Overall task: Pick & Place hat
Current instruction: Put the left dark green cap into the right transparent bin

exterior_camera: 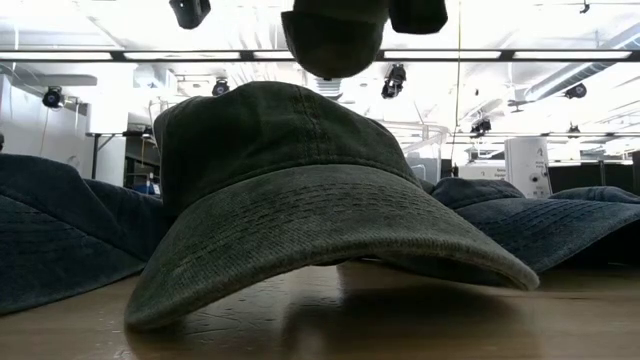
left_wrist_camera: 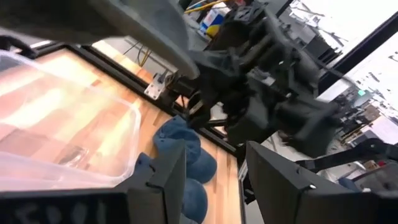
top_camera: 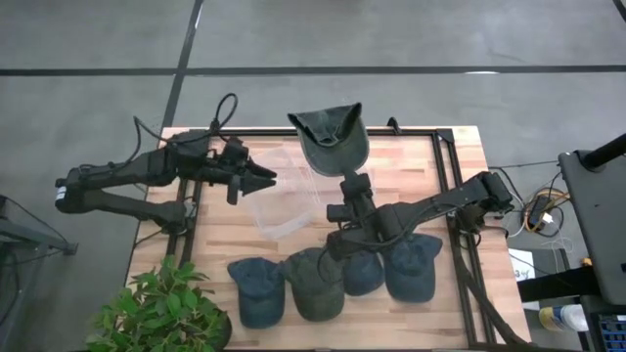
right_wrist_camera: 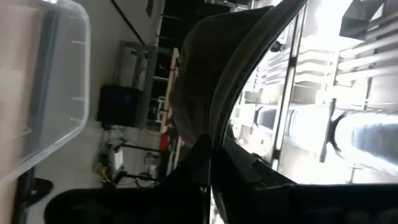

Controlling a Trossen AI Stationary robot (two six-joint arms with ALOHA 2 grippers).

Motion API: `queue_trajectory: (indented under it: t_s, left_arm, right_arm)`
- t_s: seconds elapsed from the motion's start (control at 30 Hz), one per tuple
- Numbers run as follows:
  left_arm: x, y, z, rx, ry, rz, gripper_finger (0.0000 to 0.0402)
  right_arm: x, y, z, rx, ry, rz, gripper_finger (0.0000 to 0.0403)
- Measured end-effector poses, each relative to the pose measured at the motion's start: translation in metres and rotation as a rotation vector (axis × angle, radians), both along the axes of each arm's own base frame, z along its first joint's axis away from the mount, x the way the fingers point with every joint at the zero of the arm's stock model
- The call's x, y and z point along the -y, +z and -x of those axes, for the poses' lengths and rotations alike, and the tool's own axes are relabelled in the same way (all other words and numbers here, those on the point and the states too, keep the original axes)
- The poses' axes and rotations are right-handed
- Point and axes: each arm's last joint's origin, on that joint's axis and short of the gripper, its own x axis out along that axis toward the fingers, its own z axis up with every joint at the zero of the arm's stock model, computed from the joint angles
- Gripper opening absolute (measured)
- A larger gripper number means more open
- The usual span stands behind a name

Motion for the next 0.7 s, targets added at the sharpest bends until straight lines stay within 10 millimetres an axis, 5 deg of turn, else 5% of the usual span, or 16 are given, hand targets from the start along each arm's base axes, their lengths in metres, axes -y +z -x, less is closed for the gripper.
queue_trajectory:
  t_s: [0.27,0.7]
  left_arm:
    - [0.001,0.004,0.005,0.028,0.000,-0.003,0.0160]
    - [0.001,0.005,0.004,0.036,0.000,-0.013,0.0160]
  right_arm:
    - [0.006,-0.023,0.027,0.029,-0.022,-0.132,0.0008]
    - [0.005,-0.061,0.024,-0.081,-0.049,-0.290,0.0008]
